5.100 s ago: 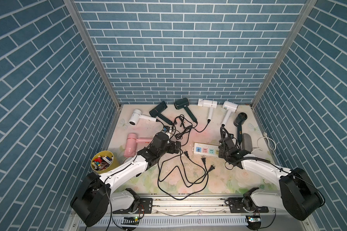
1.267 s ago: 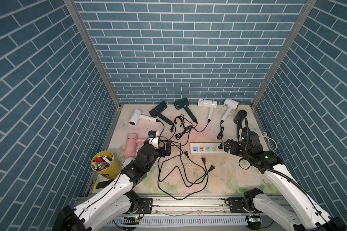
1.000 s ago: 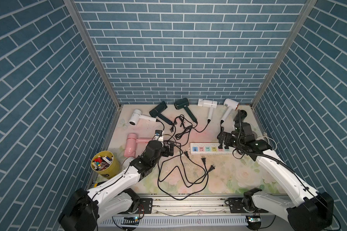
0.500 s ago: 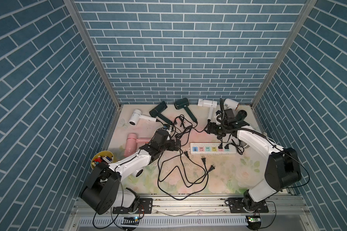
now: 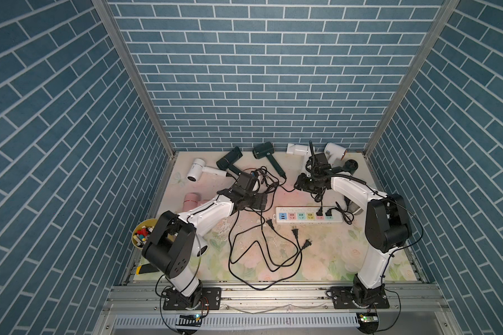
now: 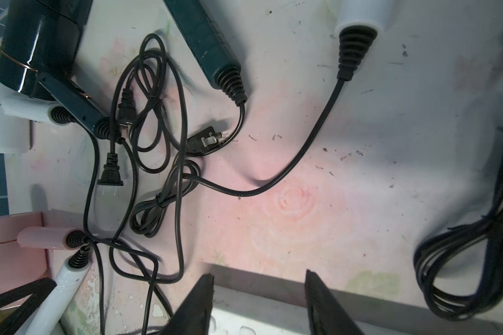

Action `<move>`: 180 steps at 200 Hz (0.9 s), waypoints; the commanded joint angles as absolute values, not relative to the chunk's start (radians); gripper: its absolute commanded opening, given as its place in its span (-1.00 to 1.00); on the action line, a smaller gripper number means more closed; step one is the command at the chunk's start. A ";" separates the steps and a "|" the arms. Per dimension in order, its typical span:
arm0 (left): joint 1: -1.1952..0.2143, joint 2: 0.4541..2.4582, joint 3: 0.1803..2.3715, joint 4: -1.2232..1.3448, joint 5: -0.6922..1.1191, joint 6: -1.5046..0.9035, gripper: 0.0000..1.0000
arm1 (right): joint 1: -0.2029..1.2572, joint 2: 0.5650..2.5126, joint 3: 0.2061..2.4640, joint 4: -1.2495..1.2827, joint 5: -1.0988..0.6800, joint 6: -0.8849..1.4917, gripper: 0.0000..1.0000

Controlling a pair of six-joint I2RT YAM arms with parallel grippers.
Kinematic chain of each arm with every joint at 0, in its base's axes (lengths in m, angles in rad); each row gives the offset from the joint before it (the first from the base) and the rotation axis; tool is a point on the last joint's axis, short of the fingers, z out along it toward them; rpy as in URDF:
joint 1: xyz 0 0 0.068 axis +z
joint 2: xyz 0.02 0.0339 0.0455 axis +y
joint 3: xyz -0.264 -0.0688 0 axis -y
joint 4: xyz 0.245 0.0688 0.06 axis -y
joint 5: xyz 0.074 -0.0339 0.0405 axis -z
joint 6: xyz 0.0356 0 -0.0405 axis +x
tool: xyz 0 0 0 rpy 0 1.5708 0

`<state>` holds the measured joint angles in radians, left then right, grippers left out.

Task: Charge the blow dryers
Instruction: Pick up the charging cable from the center of the board.

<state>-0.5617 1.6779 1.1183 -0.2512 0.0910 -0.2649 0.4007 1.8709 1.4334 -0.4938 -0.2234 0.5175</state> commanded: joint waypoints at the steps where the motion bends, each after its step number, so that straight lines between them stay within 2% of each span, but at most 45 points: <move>1: -0.569 1.751 1.206 -0.382 0.081 -0.237 0.73 | 0.397 1.892 1.477 -0.517 -0.203 0.511 0.06; 100: -0.645 2.114 1.602 -0.552 0.060 -0.189 0.40 | 0.396 1.975 1.548 -0.501 -0.242 0.503 0.04; 155: -0.650 2.209 1.665 -0.544 0.063 -0.173 0.06 | 0.396 2.000 1.545 -0.480 -0.265 0.511 0.00; 171: -0.649 2.225 1.673 -0.533 0.079 -0.163 -0.11 | 0.396 2.003 1.541 -0.476 -0.268 0.512 -0.01; 180: -0.649 2.227 1.676 -0.531 0.078 -0.159 -0.30 | 0.396 2.005 1.540 -0.476 -0.269 0.514 -0.02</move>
<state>-0.6514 2.2013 1.6501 -0.5182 0.0677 -0.1799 0.3981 1.9823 1.5280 -0.4850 -0.2516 0.5167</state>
